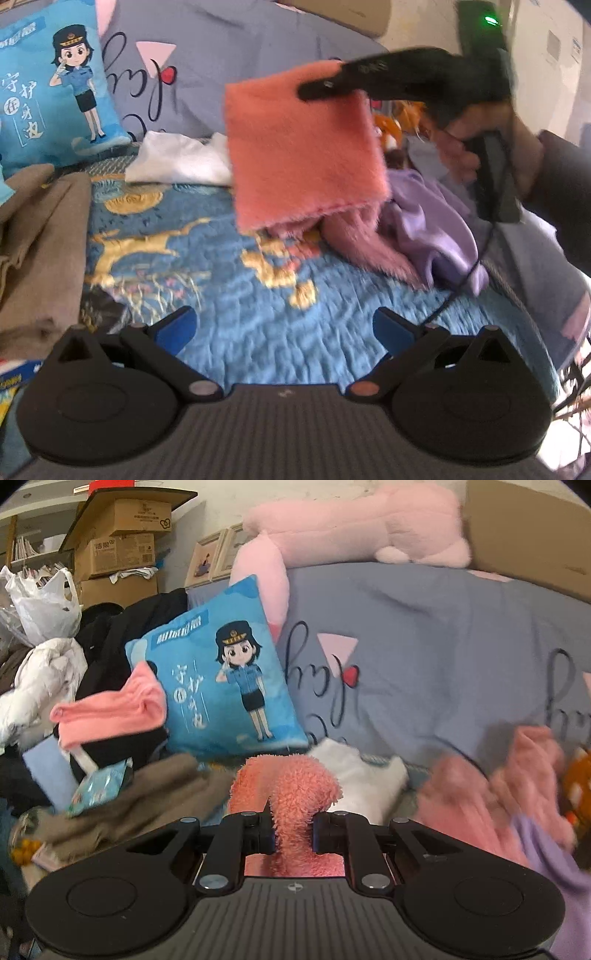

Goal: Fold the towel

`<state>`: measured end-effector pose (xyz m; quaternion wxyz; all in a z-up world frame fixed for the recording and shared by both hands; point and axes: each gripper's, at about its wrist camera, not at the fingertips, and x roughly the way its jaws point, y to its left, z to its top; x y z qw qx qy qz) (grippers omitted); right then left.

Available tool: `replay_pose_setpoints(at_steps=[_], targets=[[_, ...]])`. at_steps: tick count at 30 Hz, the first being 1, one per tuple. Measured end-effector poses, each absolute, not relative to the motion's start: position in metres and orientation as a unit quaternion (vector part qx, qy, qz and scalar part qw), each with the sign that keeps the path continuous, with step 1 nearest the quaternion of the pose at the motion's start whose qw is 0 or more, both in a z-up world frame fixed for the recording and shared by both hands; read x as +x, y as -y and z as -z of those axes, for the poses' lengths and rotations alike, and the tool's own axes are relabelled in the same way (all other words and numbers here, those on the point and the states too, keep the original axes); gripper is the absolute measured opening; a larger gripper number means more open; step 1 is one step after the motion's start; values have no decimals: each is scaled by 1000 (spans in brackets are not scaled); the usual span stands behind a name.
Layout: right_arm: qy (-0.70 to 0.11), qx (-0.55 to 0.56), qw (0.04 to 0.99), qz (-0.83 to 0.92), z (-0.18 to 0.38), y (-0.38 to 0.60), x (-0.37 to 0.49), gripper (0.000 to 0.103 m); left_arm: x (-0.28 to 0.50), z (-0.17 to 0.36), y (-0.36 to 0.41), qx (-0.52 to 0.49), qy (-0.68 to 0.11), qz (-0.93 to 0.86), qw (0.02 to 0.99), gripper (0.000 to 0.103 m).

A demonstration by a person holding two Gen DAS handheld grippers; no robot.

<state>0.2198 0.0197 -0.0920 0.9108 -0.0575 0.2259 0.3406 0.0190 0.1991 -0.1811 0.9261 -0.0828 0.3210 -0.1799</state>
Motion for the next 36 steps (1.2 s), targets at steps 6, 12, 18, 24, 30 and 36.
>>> replay_pose_setpoints(at_steps=[6,12,18,24,30,36], targets=[[-246,19,890,-383,95,-56,312,16,72,189,-214,-135,-303,164,929,103],[-294,132,868,-377,134,-72,427,16,130,188,-220,-141,-293,160,932,103],[-359,60,888,-279,196,-95,493,18,153,196,-231,-200,-299,161,919,103],[-313,17,923,-221,196,-103,480,42,150,188,-236,-196,-280,152,927,103],[-225,-10,949,-222,163,-104,428,42,144,180,-228,-176,-276,162,931,103],[-244,-63,939,-236,199,-125,411,28,132,161,-223,-138,-247,170,944,103]])
